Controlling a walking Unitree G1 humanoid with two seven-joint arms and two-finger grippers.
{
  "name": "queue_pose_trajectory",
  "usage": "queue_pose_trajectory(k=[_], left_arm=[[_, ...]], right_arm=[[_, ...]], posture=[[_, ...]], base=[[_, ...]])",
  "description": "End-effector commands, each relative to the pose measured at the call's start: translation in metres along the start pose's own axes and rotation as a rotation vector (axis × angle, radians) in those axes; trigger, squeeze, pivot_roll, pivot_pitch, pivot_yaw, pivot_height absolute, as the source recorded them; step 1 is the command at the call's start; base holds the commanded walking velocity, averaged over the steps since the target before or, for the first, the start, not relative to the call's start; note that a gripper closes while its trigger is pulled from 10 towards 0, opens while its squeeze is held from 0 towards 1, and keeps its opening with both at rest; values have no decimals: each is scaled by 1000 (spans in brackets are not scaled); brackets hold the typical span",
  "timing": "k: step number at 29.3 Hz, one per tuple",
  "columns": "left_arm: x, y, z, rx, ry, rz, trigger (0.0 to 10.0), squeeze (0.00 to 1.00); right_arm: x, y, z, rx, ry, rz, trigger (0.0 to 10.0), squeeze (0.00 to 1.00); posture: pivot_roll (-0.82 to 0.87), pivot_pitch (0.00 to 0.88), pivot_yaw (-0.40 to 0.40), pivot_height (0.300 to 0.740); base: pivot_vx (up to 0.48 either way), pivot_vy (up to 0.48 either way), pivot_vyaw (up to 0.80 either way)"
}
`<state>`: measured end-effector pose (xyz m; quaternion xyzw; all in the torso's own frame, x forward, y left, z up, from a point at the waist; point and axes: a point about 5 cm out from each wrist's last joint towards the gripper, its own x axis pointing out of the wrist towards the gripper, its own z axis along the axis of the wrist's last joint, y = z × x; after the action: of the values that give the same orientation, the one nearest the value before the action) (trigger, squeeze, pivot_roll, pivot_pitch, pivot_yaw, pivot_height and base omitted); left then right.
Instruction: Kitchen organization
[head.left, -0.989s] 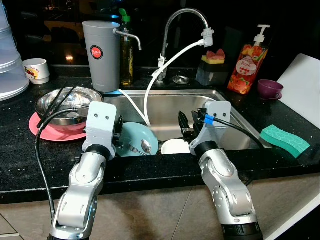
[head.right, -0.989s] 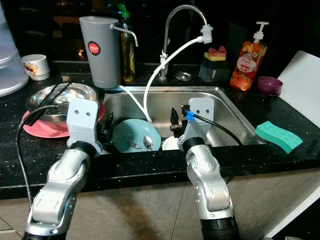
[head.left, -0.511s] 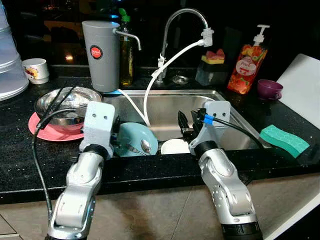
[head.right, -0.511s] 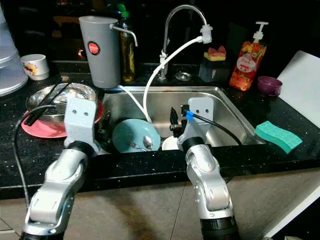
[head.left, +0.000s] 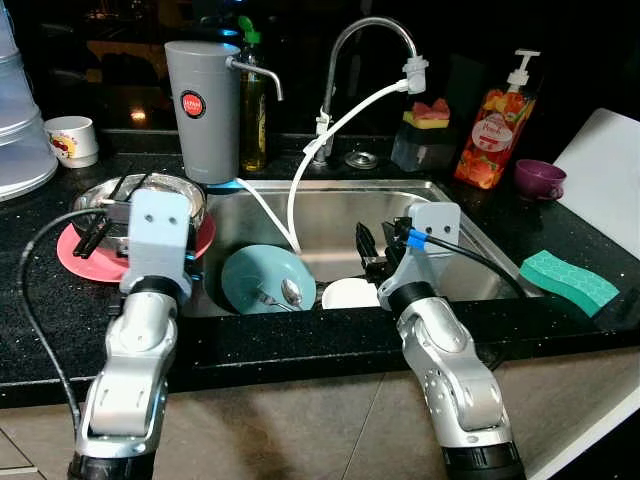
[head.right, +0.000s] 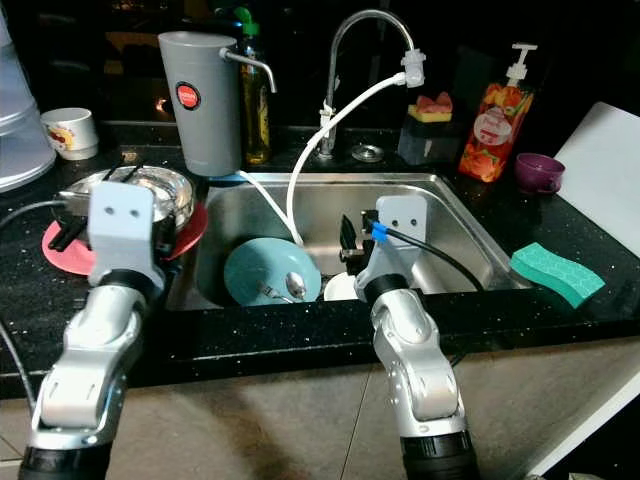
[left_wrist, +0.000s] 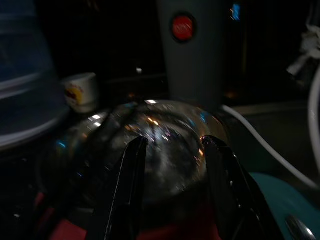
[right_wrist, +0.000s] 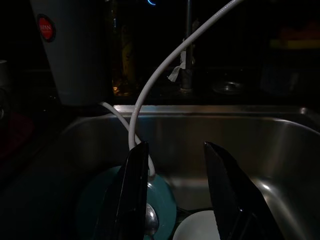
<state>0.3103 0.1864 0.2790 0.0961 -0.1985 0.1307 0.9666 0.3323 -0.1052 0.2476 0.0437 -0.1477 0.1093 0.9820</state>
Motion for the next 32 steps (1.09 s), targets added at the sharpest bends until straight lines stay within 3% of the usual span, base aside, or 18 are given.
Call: queue_pose_trajectory(k=[1, 5, 7, 8, 11, 12, 21, 22, 23, 24, 28, 29, 32], left_arm=[[4, 5, 1, 6, -6, 20, 10000, 0], [8, 10, 5, 14, -25, 39, 10000, 0], [13, 21, 6, 21, -29, 89, 10000, 0], [14, 26, 7, 17, -26, 109, 10000, 129], [16, 29, 7, 11, -20, 128, 10000, 129], [21, 38, 10, 1, -10, 158, 10000, 1000], [34, 48, 22, -72, 8, 166, 10000, 1000], [42, 50, 27, -102, 34, 143, 10000, 792], [42, 50, 27, -102, 34, 143, 10000, 792], [51, 53, 32, -111, 69, 116, 10000, 0], [75, 68, 43, -164, 184, 56, 10000, 0], [77, 70, 43, -198, 218, 54, 10000, 0], [82, 77, 43, -175, 257, 57, 10000, 0]], right_arm=[[2, -3, 4, -4, -21, -7, 10000, 0], [3, -3, 6, -4, -25, -9, 10000, 0], [2, -3, 5, -6, -23, -11, 10000, 0], [1, -4, 5, -7, -20, -13, 10000, 0], [0, -5, 4, -8, -17, -15, 10000, 0], [-1, -5, 3, -9, -15, -19, 10000, 0], [-1, -4, 4, -7, -19, -17, 10000, 0], [1, -5, 6, -15, -25, -11, 10000, 0], [1, -5, 6, -15, -25, -11, 10000, 0], [3, -5, 12, -28, -37, 9, 10000, 0], [4, 15, 50, -107, -164, 232, 10000, 0], [2, 22, 57, -105, -191, 298, 10000, 0], [-2, 36, 68, -61, -227, 402, 10000, 0]], posture=[[166, 89, -97, 740], [145, 93, -95, 740], [142, 94, -94, 740], [142, 94, -94, 740], [144, 95, -93, 740], [143, 100, -88, 740], [148, 101, -92, 740], [150, 100, -89, 740], [150, 100, -89, 740], [156, 98, -86, 740], [161, 95, -71, 740], [161, 95, -71, 740], [164, 94, -61, 740]], base=[[0, 0, 0], [0, 0, 0], [0, 0, 0], [0, 0, 0], [0, 0, 0], [0, 0, 0], [0, 0, 0], [0, 0, 0], [0, 0, 0], [0, 0, 0], [0, 0, 0], [0, 0, 0], [0, 0, 0]])
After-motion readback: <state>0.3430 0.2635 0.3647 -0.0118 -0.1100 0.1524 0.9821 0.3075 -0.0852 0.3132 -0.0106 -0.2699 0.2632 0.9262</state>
